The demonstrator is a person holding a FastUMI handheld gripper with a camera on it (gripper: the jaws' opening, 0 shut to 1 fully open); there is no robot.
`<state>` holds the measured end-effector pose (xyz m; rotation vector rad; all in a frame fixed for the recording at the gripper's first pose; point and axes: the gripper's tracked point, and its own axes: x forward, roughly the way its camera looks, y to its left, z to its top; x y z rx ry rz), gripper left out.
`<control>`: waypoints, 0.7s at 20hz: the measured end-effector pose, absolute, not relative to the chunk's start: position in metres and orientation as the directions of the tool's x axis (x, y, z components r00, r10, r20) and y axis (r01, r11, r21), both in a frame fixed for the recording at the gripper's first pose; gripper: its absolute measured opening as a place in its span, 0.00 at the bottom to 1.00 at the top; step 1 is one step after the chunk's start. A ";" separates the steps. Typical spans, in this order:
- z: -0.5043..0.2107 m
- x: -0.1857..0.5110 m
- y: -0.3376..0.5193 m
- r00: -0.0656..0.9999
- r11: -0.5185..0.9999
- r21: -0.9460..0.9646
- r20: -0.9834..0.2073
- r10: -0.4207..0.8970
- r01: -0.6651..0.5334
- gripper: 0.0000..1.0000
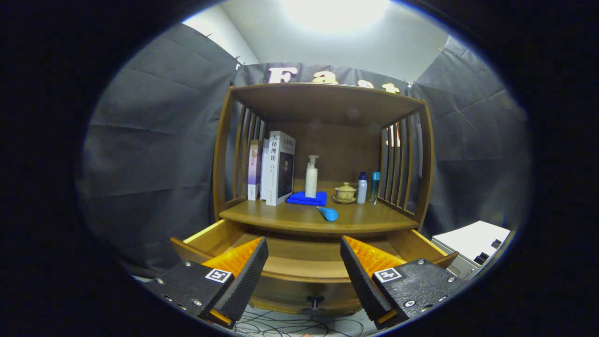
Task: Pull open the drawer, take out the items inside it, and place them on the countertop above the cabinet.
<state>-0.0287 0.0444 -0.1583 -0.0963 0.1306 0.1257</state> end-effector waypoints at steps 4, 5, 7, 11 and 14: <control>-0.187 -0.049 0.047 0.977 0.988 -0.073 -0.175 0.124 -0.139 0.95; -0.196 -0.050 0.046 0.974 0.989 -0.064 -0.192 0.121 -0.135 0.95; -0.211 -0.050 0.041 0.970 0.993 -0.041 -0.222 0.102 -0.114 0.95; -0.229 -0.043 0.027 0.965 0.997 -0.022 -0.254 0.059 -0.067 0.95; -0.233 -0.034 0.017 0.967 0.999 -0.019 -0.254 0.031 -0.037 0.95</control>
